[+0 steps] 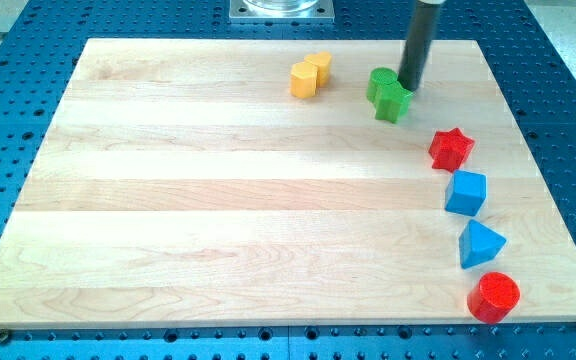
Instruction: Push the red star diagonal to the yellow hexagon
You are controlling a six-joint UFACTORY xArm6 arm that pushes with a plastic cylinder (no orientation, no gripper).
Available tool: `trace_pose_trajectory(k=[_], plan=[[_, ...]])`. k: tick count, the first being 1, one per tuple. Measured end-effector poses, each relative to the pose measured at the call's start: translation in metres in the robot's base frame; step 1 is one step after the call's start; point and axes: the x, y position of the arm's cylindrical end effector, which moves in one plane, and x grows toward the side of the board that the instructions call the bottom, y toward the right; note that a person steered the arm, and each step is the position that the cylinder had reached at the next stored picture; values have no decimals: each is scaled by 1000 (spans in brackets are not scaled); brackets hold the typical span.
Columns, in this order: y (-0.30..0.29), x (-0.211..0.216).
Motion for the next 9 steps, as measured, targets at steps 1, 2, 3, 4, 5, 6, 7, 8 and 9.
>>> trace_pose_trajectory(k=[1,2,3,4,5,6,7,8,9], plan=[[66,48],[86,129],[32,127],[-48,125],[-13,127],[-39,156],[-132,166],[-195,163],[-130,151]])
